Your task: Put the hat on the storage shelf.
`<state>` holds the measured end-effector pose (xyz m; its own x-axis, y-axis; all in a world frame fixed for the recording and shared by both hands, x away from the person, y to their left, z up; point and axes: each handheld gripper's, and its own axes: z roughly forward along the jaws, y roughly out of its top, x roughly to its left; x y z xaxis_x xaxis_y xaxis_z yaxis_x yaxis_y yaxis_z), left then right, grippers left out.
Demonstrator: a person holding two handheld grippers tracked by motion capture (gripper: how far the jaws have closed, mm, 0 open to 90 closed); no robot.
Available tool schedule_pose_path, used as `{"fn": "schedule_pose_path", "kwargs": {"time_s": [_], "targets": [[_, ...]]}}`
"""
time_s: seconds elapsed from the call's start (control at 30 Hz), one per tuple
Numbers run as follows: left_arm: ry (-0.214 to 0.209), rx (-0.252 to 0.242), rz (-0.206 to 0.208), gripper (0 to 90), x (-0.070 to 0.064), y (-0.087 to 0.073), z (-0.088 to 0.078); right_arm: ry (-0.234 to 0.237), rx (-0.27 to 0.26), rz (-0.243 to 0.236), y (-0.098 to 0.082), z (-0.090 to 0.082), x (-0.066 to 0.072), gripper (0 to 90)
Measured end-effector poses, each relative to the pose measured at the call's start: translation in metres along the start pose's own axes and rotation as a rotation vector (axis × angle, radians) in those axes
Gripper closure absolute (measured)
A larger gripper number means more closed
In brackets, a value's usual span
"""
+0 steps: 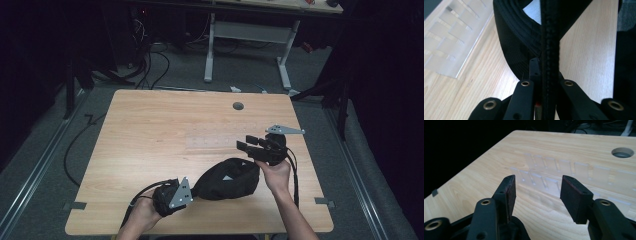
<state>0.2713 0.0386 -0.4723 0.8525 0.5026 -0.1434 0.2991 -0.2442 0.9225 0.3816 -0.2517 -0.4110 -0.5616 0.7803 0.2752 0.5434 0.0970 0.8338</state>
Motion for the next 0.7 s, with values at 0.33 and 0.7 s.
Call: {"fn": "schedule_pose_path", "kwargs": {"time_s": [0.33, 0.7], "targets": [[0.02, -0.108, -0.152, 86.4, 0.02, 0.006, -0.023, -0.05, -0.01, 0.055, -0.016, -0.005, -0.021, 44.2], [0.086, -0.185, -0.253, 86.3, 0.038, 0.015, -0.021, -0.098, 0.108, 0.02, -0.057, 0.01, -0.027, 44.0]]}}
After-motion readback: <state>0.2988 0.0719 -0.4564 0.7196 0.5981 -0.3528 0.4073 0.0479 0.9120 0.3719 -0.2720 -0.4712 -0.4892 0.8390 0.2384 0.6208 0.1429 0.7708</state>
